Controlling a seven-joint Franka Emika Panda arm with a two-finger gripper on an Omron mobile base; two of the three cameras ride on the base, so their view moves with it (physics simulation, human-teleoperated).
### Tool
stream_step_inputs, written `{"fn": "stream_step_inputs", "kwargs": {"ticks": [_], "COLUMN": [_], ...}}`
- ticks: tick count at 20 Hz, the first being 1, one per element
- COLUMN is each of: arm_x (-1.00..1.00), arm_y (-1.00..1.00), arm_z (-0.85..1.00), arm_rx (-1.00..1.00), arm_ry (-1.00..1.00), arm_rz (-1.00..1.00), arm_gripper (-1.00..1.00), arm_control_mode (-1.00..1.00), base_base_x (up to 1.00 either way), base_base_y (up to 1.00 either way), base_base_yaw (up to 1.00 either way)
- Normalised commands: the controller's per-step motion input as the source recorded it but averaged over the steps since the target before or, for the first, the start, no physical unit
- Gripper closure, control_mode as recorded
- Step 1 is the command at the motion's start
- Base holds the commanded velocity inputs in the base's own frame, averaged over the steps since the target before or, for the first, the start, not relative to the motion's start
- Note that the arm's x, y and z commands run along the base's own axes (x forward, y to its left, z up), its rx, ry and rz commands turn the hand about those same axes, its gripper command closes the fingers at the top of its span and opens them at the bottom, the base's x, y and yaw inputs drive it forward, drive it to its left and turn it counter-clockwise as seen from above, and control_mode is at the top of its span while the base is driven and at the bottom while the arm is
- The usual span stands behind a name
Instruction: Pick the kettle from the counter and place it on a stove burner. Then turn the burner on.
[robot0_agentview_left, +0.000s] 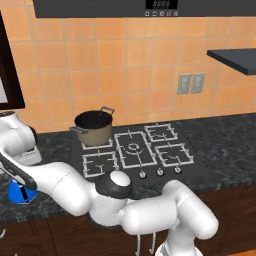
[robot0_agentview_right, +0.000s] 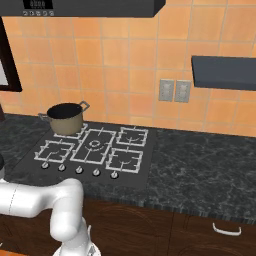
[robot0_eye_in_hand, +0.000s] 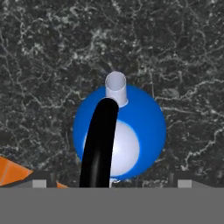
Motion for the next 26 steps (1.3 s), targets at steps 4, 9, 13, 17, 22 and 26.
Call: {"fn": "stream_step_inputs", "kwargs": {"ticks": [4,9,13,17,22,26], "arm_x": [-0.06,-0.18,0.00,0.00,0.00,0.00], "arm_y": [0.00,0.00,0.00,-0.01,0.00,0.00], "arm_z": [0.03,0.12,-0.01,-0.07,-0.03,-0.03], "arm_rx": [0.00,0.00,0.00,0.01,0.01,0.03], "arm_ry": [-0.04,-0.11,0.00,0.00,0.01,0.04], "arm_rz": [0.00,0.00,0.00,0.00,0.00,0.00], "arm_gripper": [-1.00,-1.00,-1.00,-1.00,1.00,1.00], "arm_control_mode": [-1.00,-1.00,-1.00,-1.00,-1.00,-1.00], "base_base_x": [0.00,0.00,0.00,0.00,0.00,0.00], "base_base_y": [0.00,0.00,0.00,0.00,0.00,0.00], "base_base_yaw": [0.00,0.00,0.00,0.00,0.00,0.00]}}
